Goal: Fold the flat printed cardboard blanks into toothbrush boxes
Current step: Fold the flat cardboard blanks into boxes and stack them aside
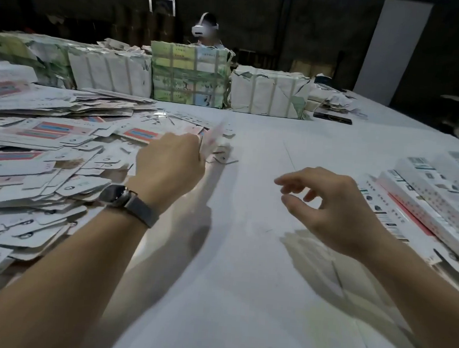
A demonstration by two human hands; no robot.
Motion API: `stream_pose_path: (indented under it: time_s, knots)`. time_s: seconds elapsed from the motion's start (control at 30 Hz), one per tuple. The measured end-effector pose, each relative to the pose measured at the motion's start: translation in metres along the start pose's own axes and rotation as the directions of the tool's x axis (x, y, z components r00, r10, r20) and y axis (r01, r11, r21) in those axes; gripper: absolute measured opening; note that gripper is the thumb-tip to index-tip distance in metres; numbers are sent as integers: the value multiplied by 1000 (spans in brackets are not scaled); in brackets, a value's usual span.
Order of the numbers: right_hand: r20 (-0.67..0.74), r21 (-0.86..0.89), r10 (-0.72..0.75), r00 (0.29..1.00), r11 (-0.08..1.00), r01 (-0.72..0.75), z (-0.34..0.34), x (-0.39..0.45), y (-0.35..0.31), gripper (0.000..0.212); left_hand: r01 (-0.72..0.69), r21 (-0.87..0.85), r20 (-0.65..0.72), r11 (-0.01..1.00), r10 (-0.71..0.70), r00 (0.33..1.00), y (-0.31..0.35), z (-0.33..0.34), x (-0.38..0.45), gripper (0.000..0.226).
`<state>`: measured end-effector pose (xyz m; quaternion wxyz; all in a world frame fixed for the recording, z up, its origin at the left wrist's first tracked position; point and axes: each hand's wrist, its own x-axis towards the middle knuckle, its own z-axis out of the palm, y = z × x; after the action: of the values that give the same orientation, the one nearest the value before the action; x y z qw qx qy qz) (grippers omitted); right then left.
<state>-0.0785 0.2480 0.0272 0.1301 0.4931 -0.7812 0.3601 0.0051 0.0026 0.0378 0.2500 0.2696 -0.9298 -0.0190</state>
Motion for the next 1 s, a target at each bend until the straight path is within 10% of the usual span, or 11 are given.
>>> stream_pose_path:
  time_s: [0.1, 0.23, 0.4, 0.57, 0.77, 1.0]
  knots:
    - [-69, 74, 120, 990, 991, -115, 1, 3, 1, 31, -57, -330, 62, 942, 82, 995, 18, -4, -9, 29]
    - [-158, 228, 425, 891, 894, -386, -5, 11, 8, 50, 101, -867, 247, 489, 242, 938, 37, -8, -24, 33]
    - [-194, 528, 670, 717, 687, -499, -22, 19, 12, 68, 248, -945, 325, 215, 501, 802, 44, 4, -31, 44]
    - [-190, 828, 750, 634, 470, -307, -24, 17, 16, 88, 258, -940, 342, 225, 626, 700, 47, 7, -38, 38]
    - [-323, 779, 632, 704, 600, -182, -21, 14, 11, 113, 322, -908, 408, 268, 734, 543, 49, 5, -43, 56]
    - [-151, 838, 344, 927, 542, -65, -11, 8, -3, 101, 650, -747, 284, -140, 816, 503, 72, -3, -51, 61]
